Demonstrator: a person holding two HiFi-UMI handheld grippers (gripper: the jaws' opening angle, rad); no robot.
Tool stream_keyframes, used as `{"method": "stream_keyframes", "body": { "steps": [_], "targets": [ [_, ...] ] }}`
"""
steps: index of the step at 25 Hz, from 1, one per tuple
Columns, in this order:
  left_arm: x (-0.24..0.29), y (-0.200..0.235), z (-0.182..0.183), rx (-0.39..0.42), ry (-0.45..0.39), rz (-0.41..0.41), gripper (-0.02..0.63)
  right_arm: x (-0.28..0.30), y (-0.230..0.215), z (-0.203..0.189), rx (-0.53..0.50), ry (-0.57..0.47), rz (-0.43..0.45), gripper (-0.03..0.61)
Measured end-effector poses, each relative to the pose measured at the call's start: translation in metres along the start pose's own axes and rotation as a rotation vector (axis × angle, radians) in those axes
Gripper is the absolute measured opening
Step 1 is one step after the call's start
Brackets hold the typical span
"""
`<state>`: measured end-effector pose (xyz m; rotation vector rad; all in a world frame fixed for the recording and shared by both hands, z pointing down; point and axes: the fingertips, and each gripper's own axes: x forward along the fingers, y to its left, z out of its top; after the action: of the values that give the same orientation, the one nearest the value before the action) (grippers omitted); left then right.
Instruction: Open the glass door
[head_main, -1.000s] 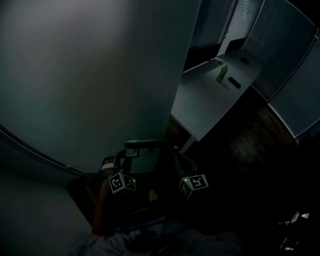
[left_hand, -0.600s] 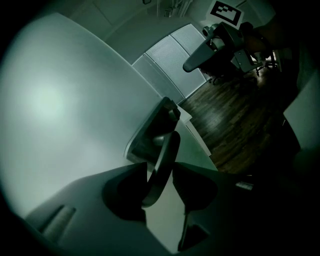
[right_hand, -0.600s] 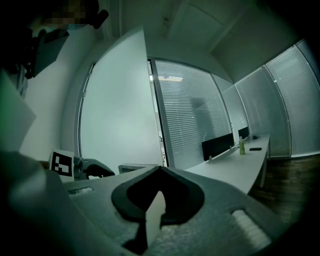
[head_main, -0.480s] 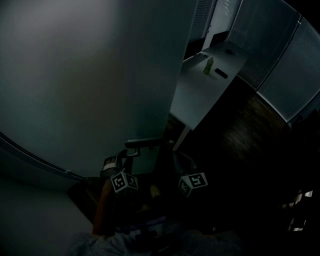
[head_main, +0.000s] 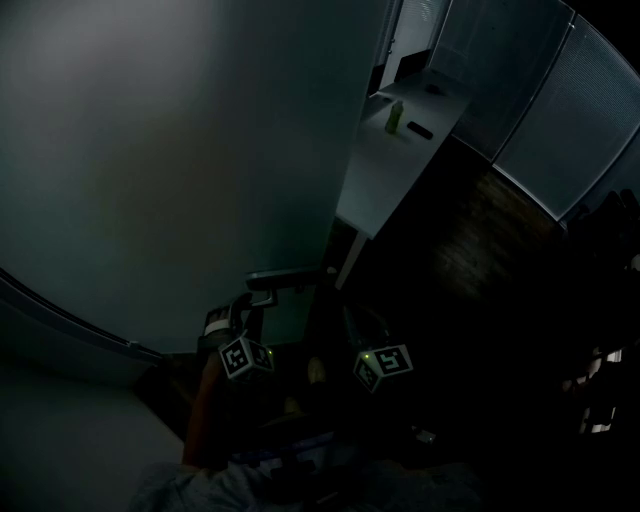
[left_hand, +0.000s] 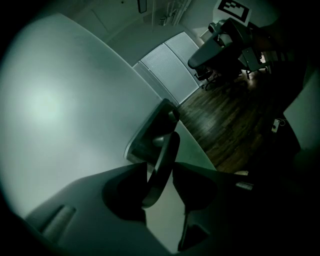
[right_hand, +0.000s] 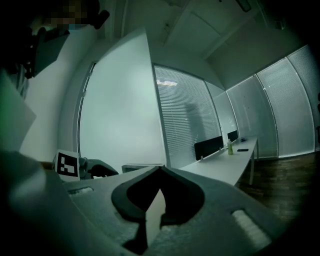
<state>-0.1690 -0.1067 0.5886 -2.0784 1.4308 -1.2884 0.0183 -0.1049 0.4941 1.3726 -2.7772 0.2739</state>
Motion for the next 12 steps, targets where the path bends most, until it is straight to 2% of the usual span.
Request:
{"method": "stream_keyframes", "body": {
  "steps": [4, 12],
  "targets": [
    [-0.019, -0.015, 0.001, 0.001, -0.011, -0.002, 0.167, -0.033, 0.003, -0.001, 0.003, -0.014, -0.038, 0.002],
    [-0.025, -0.019, 0.004, 0.005, -0.025, -0.018, 0.172, -0.052, -0.005, -0.007, 0.006, 0.001, -0.078, 0.002]
  ]
}}
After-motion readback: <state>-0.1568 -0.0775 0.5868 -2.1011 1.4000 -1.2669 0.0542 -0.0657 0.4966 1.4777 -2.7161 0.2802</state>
